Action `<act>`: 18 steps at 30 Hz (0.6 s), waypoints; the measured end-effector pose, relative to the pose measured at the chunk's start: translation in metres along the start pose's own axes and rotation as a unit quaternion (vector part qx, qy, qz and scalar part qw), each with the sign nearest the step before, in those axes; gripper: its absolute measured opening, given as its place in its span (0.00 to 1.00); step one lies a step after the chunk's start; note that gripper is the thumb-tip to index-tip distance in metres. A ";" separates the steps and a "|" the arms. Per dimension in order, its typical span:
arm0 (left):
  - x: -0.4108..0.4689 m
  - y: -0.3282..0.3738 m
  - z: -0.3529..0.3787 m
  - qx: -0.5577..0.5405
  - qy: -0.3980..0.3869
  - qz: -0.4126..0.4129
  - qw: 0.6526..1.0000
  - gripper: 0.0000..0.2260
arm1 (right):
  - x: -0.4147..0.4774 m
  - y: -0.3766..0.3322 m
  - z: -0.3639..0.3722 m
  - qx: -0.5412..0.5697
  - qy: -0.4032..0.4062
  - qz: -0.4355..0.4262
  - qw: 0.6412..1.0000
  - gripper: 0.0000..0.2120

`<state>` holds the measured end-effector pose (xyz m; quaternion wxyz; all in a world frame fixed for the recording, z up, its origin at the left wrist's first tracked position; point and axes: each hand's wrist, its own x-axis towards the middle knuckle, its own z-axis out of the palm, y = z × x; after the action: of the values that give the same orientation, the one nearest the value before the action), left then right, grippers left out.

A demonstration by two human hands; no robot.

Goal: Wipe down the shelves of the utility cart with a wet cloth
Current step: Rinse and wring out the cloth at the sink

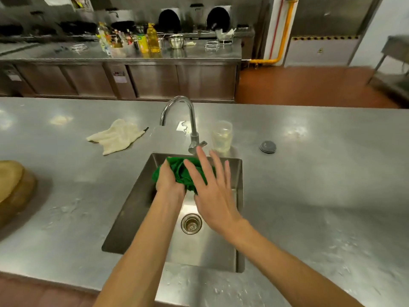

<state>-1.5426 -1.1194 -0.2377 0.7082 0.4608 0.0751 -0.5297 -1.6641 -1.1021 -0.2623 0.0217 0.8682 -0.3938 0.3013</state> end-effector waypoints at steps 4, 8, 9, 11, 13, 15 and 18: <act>0.011 -0.006 0.016 0.008 -0.064 -0.045 0.997 0.20 | 0.013 0.001 0.019 -0.034 -0.031 0.032 0.998 0.47; 0.025 -0.009 0.022 0.003 -0.062 -0.050 0.997 0.17 | 0.036 0.012 0.030 -0.013 -0.031 0.125 0.992 0.50; 0.028 -0.010 0.023 0.002 -0.060 -0.035 0.998 0.14 | 0.044 0.016 0.030 -0.014 -0.039 0.144 0.989 0.49; 0.033 -0.011 0.025 0.025 -0.054 0.006 0.998 0.06 | 0.058 0.022 0.033 -0.006 -0.079 0.187 0.979 0.43; 0.034 -0.009 0.028 0.067 -0.012 0.064 0.996 0.03 | 0.067 0.026 0.038 0.021 -0.094 0.219 0.971 0.32; 0.037 -0.004 0.031 0.108 -0.008 0.142 0.984 0.09 | 0.074 0.026 0.040 0.052 -0.093 0.249 0.962 0.17; 0.036 0.011 0.034 0.166 -0.103 0.210 0.958 0.16 | 0.083 0.026 0.034 0.101 -0.113 0.264 0.953 0.10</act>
<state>-1.5310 -1.1684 -0.2336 0.7212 0.5198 -0.1857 -0.4185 -1.6227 -1.1850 -0.2499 -0.1906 0.7592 -0.5765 0.2344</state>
